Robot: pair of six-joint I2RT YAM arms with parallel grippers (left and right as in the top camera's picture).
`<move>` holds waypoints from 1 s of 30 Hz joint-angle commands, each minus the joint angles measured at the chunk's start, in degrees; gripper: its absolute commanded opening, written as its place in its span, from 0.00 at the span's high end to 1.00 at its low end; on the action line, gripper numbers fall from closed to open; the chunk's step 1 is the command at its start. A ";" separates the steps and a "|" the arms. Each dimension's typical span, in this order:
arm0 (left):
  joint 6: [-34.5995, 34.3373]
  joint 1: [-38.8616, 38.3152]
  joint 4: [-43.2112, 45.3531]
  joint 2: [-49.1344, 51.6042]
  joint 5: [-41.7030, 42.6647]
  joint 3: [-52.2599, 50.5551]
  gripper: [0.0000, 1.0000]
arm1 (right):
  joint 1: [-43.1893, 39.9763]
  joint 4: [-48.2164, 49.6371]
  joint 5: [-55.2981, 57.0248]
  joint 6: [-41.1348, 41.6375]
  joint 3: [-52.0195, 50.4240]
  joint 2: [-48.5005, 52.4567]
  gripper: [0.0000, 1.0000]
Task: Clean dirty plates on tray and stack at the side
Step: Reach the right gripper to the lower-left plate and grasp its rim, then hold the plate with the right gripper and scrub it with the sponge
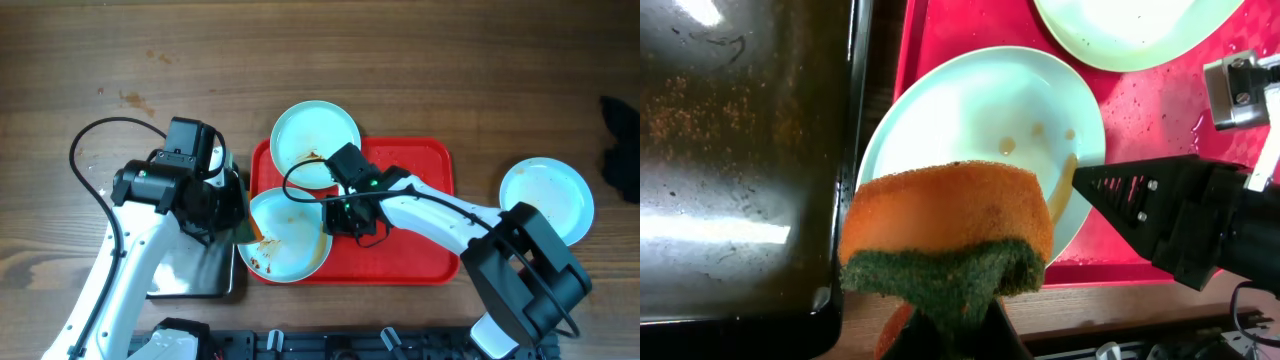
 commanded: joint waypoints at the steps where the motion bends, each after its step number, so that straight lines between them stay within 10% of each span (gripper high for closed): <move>1: 0.09 -0.31 -0.11 -0.74 0.74 0.33 0.96 | 0.28 0.72 1.03 1.25 -0.26 1.81 0.82; 4: 0.11 -0.31 0.24 -0.74 0.74 0.33 0.96 | 0.28 1.53 1.14 2.69 -0.26 1.81 0.96; 30: 1.07 -16.74 18.08 9.60 3.80 0.26 0.96 | -7.74 -13.90 13.46 -5.01 -0.20 -13.73 0.96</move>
